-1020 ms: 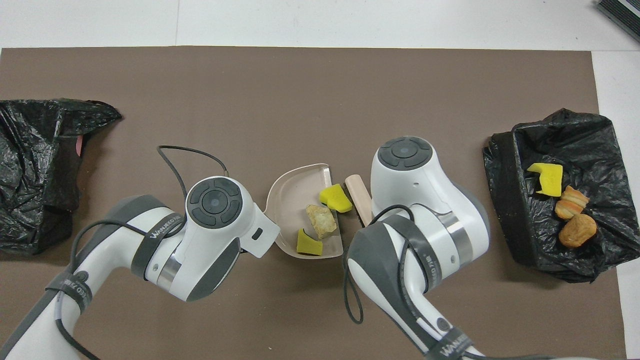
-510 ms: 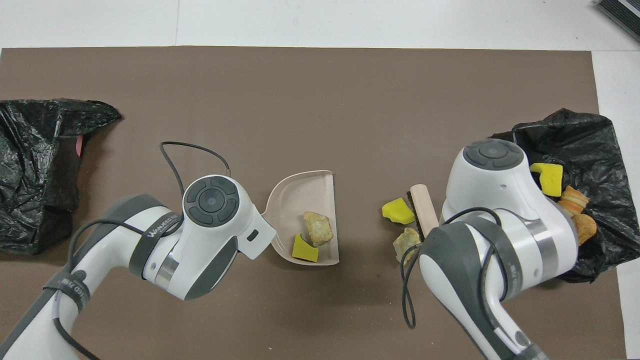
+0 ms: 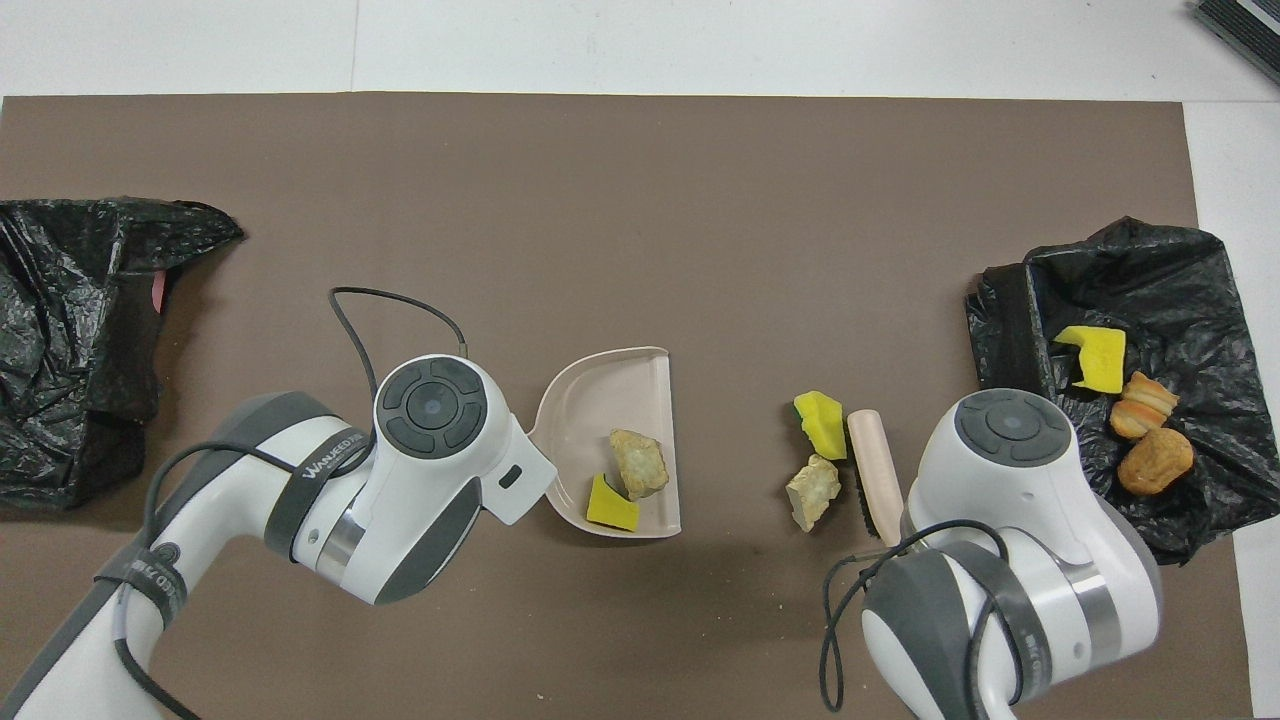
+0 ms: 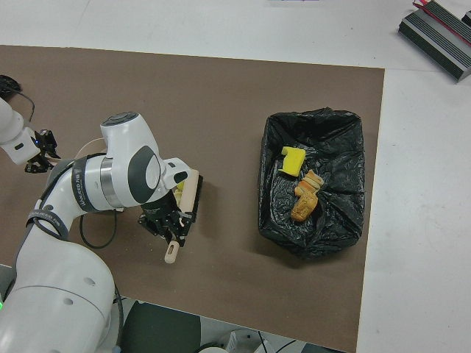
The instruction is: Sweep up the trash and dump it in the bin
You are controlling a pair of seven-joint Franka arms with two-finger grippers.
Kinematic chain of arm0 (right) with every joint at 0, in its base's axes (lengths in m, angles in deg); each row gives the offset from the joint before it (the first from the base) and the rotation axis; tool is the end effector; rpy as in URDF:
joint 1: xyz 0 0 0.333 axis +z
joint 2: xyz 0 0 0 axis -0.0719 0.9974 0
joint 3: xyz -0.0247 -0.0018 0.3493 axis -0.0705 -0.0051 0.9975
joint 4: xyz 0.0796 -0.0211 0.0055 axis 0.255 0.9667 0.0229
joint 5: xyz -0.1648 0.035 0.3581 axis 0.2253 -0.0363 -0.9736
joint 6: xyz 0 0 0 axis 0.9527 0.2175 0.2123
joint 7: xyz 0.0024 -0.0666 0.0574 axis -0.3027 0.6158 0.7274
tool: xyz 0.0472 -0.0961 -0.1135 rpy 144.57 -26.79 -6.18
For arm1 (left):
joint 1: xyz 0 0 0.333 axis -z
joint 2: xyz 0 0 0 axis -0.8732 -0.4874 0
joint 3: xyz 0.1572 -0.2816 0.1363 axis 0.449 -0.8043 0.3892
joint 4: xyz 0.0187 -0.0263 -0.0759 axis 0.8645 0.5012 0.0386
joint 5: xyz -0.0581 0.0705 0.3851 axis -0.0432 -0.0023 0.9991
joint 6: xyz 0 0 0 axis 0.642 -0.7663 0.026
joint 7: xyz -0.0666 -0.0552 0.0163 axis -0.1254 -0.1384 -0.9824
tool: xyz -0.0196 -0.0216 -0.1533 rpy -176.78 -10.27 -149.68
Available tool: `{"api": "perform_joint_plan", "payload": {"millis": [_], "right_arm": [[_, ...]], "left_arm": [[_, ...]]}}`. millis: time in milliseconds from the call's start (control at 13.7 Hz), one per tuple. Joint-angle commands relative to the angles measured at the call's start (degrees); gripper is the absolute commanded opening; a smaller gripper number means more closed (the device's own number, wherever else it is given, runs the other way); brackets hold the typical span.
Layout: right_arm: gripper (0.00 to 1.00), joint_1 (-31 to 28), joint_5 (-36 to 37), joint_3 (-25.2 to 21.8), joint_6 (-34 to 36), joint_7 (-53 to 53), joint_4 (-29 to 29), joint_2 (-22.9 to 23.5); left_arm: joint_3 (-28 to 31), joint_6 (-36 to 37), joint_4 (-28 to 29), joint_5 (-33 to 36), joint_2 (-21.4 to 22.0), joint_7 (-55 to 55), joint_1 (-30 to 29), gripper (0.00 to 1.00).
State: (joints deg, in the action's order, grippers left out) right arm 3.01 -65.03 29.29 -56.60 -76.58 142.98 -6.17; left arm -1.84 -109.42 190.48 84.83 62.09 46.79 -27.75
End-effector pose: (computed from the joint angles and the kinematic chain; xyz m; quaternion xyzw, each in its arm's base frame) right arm 0.3665 0.1217 0.3674 0.9643 0.0544 -0.2527 0.0569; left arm 0.4627 -0.2867 0.3427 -0.6985 0.7134 0.0516 0.0245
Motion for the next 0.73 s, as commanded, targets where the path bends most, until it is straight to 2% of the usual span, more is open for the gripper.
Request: {"api": "perform_joint_plan", "payload": {"millis": [0,364,656], "right_arm": [[0.0,-0.2,-0.7,0.8,-4.1,-0.1,1.1,0.5],[0.0,5.6,-8.8,0.9,-9.3,-0.7,-0.3,4.9],[0.0,11.6,-13.3,0.9,-10.7,-5.7,-7.9,12.4]], "left_arm": [[0.2,0.4,2.1,-0.4,2.2,0.2,1.3,0.0],[0.2,-0.2,2.1,-0.4,2.3,-3.9,3.4,0.0],[0.1,-0.5,2.1,-0.4,2.3,-5.3,3.4,0.0]]}}
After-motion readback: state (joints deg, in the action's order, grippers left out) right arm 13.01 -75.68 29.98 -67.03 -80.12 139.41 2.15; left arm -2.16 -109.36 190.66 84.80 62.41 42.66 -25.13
